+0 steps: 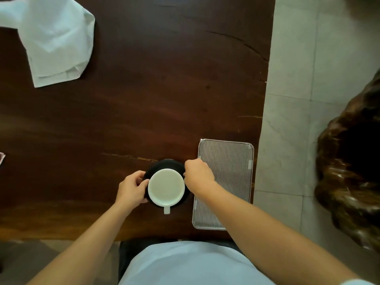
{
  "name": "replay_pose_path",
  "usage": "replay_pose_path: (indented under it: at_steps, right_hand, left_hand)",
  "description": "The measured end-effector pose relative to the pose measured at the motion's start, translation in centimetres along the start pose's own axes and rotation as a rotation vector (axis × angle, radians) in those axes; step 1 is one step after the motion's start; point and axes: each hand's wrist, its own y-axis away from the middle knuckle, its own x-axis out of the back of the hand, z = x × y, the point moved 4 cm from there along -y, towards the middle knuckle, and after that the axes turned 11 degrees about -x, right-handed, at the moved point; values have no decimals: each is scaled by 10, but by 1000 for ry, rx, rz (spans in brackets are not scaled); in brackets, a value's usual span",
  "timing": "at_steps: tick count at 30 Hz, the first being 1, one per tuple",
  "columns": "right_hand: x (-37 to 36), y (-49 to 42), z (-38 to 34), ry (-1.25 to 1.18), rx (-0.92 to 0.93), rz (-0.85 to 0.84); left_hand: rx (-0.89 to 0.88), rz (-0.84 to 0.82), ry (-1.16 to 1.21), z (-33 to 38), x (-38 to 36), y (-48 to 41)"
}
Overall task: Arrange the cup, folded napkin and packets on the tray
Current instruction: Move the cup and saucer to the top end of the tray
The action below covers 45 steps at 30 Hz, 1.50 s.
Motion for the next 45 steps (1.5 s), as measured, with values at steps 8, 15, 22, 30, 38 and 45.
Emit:
replay_pose_path:
  at_steps: [8, 15, 22, 30, 38, 45]
  right_hand:
    - [16, -19, -3, -179, 26, -19]
    - [40, -23, 4, -574, -16, -57]
    - [82, -33, 40, -788, -98, -20]
    - [139, -76, 106, -910, -229, 135]
    - [137, -115, 149, -1003, -369, 94]
    - [108, -119, 159, -948, -407, 158]
  left_hand:
    - [82, 63, 135, 3, 5, -8]
    - [3, 48, 269, 39, 30, -14]
    - [-83, 48, 369, 99, 9, -42]
    - [-166, -10, 364, 185, -40, -105]
    - [-133, -41, 283, 215, -85, -129]
    - [-102, 4, 176, 208, -93, -129]
